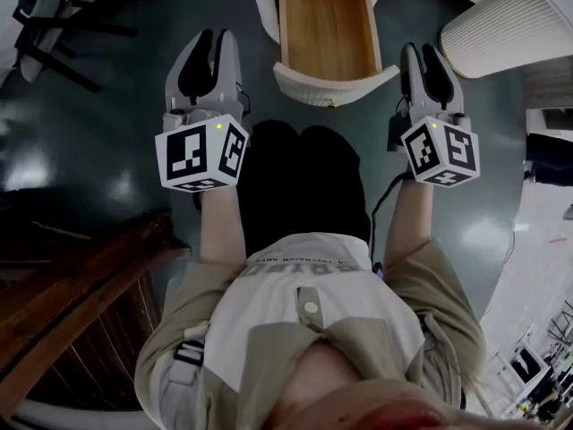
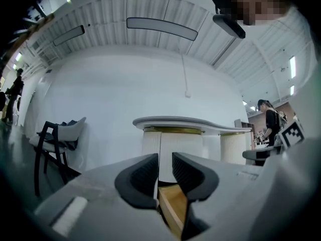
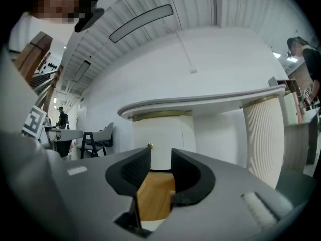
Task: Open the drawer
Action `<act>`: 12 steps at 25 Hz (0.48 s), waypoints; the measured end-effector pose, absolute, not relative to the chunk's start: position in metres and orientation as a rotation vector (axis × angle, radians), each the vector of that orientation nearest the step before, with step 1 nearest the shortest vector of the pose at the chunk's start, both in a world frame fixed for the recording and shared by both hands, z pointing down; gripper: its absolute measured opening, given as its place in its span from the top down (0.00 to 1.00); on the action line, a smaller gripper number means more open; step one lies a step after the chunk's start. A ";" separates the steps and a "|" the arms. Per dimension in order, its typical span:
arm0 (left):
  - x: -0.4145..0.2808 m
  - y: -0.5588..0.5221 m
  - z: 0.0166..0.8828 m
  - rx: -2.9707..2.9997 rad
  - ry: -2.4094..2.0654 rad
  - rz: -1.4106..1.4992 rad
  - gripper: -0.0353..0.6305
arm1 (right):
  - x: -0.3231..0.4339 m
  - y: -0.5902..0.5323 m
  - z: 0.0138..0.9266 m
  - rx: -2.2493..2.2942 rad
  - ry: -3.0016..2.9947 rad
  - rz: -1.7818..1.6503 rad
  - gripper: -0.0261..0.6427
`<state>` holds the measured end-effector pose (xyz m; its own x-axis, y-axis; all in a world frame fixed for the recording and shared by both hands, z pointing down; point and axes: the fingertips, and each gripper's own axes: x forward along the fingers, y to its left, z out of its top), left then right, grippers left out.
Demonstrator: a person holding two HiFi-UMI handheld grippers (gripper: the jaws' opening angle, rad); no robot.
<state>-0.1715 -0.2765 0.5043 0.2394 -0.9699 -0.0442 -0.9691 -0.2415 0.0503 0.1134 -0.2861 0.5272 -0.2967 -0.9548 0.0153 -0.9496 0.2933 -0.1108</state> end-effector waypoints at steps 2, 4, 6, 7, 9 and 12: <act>-0.178 -0.282 0.500 2.452 -1.941 -0.117 0.87 | 0.115 -0.293 0.516 -1.875 2.479 -0.103 0.83; -0.183 -0.287 0.493 2.434 -1.945 -0.114 0.94 | 0.115 -0.300 0.504 -1.918 2.473 -0.083 0.90; -0.187 -0.289 0.482 2.413 -1.937 -0.112 0.94 | 0.114 -0.302 0.490 -1.935 2.464 -0.106 0.93; -0.190 -0.289 0.475 2.400 -1.939 -0.116 0.94 | 0.112 -0.303 0.481 -1.936 2.459 -0.118 0.95; -0.194 -0.290 0.457 2.377 -1.945 -0.134 0.94 | 0.109 -0.303 0.461 -1.935 2.460 -0.121 0.95; -0.195 -0.293 0.428 2.365 -1.952 -0.142 0.94 | 0.107 -0.304 0.430 -1.929 2.473 -0.125 0.95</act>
<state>-0.1950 -0.2926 0.4275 0.1885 -0.9818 -0.0254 -0.9751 -0.1901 0.1139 0.1067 -0.3040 0.4302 -0.2447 -0.9685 0.0463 -0.9682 0.2416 -0.0646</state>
